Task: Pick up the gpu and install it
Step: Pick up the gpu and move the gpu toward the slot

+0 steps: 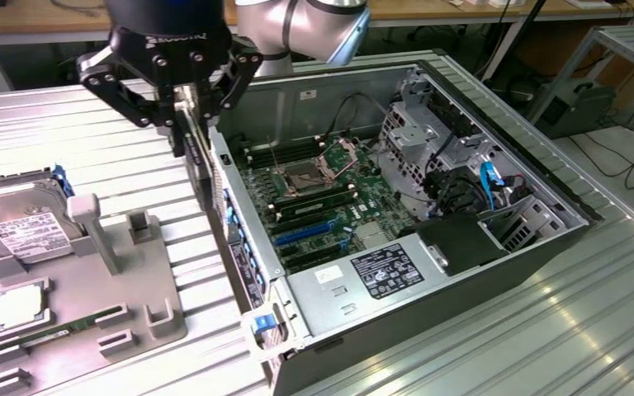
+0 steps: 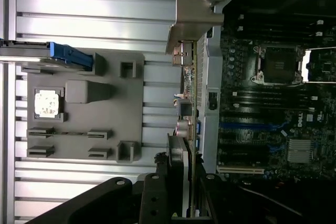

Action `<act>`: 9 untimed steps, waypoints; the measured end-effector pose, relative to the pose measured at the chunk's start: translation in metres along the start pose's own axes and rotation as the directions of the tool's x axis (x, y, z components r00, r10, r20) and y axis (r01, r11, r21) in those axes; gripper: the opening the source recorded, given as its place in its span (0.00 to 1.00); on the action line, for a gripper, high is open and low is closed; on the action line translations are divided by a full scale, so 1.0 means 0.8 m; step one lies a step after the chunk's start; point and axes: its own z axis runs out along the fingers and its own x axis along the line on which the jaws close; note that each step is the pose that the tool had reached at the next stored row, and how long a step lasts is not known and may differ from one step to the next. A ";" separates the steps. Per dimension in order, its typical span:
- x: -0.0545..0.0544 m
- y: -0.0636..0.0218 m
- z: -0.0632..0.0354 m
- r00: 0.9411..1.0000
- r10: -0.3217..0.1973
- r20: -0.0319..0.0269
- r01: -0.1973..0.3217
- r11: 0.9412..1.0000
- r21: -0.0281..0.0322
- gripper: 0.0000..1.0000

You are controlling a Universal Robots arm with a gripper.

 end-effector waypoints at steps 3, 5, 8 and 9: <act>-0.017 -0.001 0.001 1.000 0.000 0.000 0.000 1.000 0.000 0.28; -0.029 -0.001 0.001 1.000 0.000 0.000 0.000 1.000 0.000 0.28; -0.046 -0.002 0.002 1.000 0.000 0.000 0.000 1.000 0.000 0.28; -0.051 -0.003 0.002 1.000 0.000 0.000 0.000 1.000 0.000 0.28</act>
